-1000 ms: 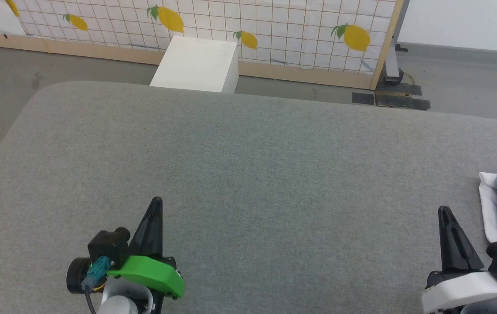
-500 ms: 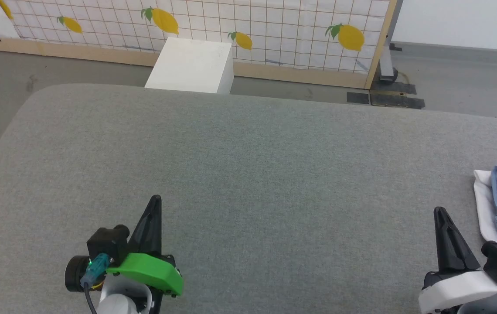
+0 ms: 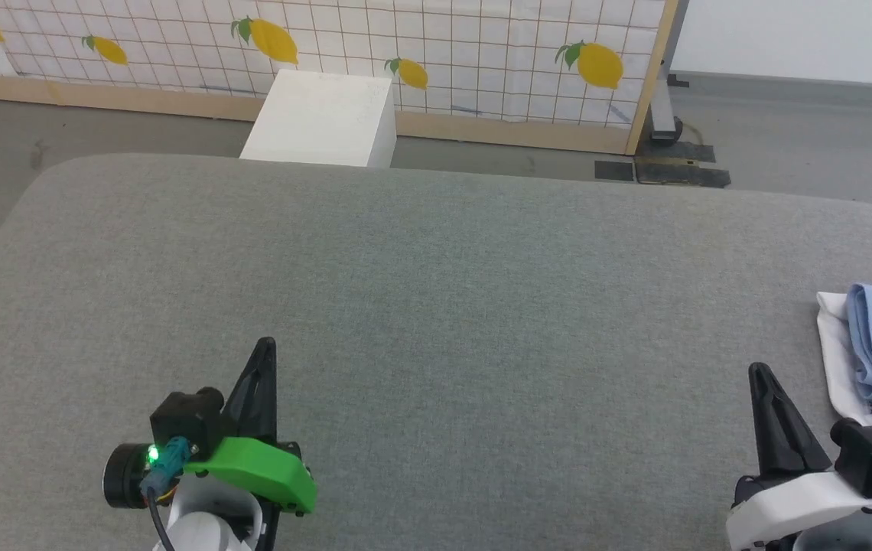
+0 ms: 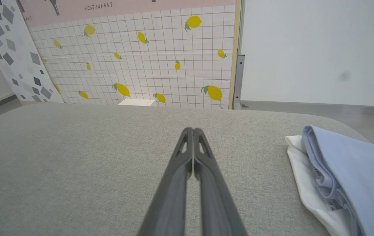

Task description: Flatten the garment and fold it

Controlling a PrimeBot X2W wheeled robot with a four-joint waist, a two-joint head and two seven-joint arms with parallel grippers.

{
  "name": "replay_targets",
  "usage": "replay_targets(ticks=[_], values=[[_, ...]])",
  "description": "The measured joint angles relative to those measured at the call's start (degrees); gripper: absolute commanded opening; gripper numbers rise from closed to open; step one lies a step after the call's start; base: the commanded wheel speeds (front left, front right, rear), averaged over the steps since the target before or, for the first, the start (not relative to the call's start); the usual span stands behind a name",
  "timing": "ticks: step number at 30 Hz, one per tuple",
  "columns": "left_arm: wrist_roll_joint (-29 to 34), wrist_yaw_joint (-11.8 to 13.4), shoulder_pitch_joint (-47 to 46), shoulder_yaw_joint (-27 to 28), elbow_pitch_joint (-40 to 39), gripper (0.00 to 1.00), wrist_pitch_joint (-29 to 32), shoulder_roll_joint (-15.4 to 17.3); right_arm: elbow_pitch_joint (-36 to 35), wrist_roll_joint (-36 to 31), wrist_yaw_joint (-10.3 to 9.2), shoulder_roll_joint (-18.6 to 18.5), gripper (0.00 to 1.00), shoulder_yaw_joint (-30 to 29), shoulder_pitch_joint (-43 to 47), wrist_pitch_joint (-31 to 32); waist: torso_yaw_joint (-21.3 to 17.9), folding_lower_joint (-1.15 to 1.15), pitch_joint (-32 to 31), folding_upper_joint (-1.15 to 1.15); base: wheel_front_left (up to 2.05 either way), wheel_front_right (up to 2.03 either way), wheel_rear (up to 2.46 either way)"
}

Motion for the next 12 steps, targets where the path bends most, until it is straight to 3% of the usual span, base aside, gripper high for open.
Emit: replay_targets(ticks=[12], values=[[0.9,0.7,0.6,0.4,-1.3,0.00,1.3,0.0,-0.1,-0.8,0.00,0.0,0.00,0.7,-0.6,0.8,-0.8,0.00,-0.1,0.00,0.00,0.00,0.00]])
